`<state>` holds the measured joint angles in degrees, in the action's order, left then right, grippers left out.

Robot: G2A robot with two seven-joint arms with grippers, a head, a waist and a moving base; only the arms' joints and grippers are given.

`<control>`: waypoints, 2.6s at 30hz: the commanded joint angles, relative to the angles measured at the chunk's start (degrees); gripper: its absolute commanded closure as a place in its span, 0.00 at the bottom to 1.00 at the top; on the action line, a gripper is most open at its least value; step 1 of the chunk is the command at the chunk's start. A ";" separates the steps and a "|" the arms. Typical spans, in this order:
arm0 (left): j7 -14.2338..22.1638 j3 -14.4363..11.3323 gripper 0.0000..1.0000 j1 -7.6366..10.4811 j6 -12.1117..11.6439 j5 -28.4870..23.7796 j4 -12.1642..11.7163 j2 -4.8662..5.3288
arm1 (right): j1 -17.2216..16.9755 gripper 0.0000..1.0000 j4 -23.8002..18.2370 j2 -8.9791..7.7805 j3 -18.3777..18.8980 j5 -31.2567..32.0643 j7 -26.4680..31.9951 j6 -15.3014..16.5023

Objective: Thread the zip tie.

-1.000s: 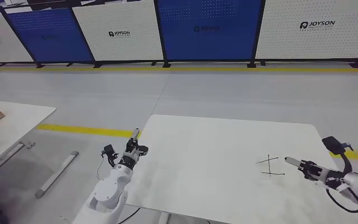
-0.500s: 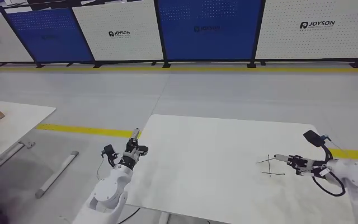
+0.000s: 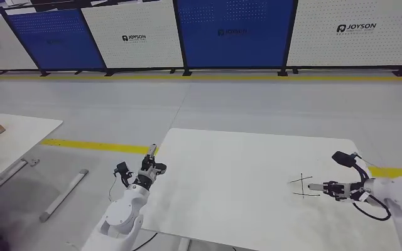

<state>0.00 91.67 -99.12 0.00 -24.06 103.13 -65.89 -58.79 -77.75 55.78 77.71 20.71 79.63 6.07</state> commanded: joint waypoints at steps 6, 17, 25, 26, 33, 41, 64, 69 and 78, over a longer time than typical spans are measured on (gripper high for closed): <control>0.00 0.00 0.00 0.00 0.00 0.00 0.00 0.00 | 5.20 0.00 6.34 -0.62 -5.57 -4.41 0.01 -0.93; 0.00 0.00 0.00 0.00 0.00 0.00 0.00 0.00 | 5.03 0.00 7.37 -0.63 -6.73 -5.07 0.01 0.14; 0.00 0.00 0.00 0.00 0.00 0.00 0.00 0.00 | 9.13 0.00 15.80 -2.14 -11.85 -12.49 0.01 1.79; 0.00 0.00 0.00 0.00 0.00 0.00 0.00 0.00 | 9.56 0.00 16.42 -2.51 -12.89 -13.31 0.01 1.72; 0.00 0.00 0.00 0.00 0.00 0.00 0.00 0.00 | 11.29 0.00 17.53 -3.47 -14.77 -13.65 0.01 -0.41; 0.00 0.00 0.00 0.00 0.00 0.00 0.00 0.00 | 11.29 0.00 17.53 -3.47 -14.77 -13.65 0.01 -0.41; 0.00 0.00 0.00 0.00 0.00 0.00 0.00 0.00 | 12.86 0.00 18.92 -2.84 -17.70 -16.19 -0.92 -10.60; 0.00 0.00 0.00 0.00 0.00 0.00 0.00 0.00 | 12.89 0.00 18.90 -2.83 -17.75 -16.22 -0.84 -10.80; 0.00 0.00 0.00 0.00 0.00 0.00 0.00 0.00 | 12.86 0.00 19.43 -2.86 -17.38 -16.30 -1.98 -11.48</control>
<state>0.00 91.67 -99.12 0.00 -24.06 103.13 -65.89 -45.90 -58.85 52.95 59.96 4.49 78.79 -4.72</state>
